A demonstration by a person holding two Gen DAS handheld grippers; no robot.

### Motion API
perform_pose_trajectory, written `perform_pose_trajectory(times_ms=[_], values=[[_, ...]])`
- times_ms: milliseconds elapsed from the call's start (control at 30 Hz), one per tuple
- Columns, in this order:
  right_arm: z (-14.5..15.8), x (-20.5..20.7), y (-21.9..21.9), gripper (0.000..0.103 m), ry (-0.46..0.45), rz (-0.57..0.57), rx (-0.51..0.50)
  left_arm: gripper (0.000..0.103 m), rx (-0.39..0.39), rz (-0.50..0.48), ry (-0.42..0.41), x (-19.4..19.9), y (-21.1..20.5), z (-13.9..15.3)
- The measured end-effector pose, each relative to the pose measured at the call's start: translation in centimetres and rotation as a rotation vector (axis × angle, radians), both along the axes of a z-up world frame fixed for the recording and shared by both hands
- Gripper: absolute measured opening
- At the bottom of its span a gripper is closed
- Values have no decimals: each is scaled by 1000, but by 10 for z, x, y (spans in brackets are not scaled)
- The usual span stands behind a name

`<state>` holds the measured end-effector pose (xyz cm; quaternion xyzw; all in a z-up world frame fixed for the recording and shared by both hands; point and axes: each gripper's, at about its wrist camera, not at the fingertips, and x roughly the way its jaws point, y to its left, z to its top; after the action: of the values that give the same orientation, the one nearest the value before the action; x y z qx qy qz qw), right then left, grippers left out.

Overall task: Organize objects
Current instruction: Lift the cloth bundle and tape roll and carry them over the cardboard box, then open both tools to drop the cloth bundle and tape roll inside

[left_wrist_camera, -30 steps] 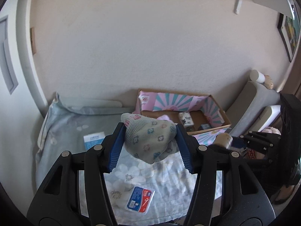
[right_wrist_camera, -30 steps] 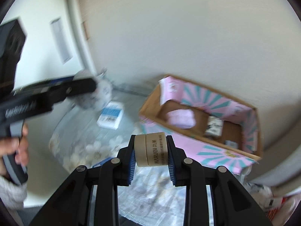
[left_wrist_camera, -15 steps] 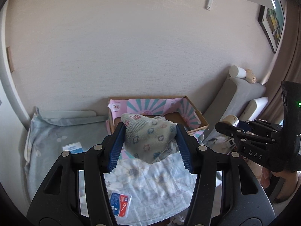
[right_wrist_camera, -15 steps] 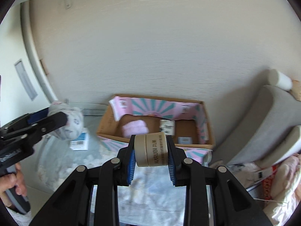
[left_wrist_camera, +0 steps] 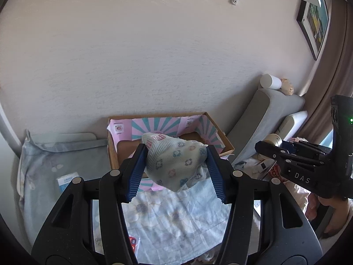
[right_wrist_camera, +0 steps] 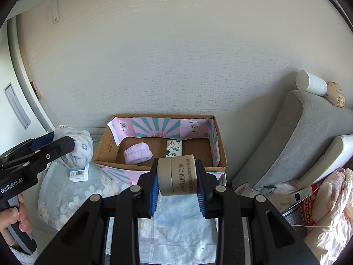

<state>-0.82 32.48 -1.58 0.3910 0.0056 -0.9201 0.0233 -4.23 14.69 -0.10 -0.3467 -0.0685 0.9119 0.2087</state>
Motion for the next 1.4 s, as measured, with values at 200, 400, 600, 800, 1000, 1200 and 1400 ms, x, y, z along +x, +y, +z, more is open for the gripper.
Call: perform_pose_trajectory(times_ms=[200,400,600,800,1000,1200,1400], values=[[0,-16,4,27,-3,-6,-3,51,1,-13,-7,-20,4,1],[1,-45,7,27,-26,-4,-23,51,0,-13,-22,-48,5,-1],[-6,-84,8,27,-75,12,-47,51,0,-11,-70,-88,6,-14],[-25,-131,6,27,-143,30,-54,51,-7,-17,-168,-133,9,-47],[-59,-180,6,27,-241,31,-78,51,-34,-28,-256,-177,16,-81],[-103,-212,6,27,-343,26,-80,51,-80,-50,-355,-205,26,-126],[-128,-220,8,27,-406,29,-90,51,-110,-65,-403,-203,24,-152]])
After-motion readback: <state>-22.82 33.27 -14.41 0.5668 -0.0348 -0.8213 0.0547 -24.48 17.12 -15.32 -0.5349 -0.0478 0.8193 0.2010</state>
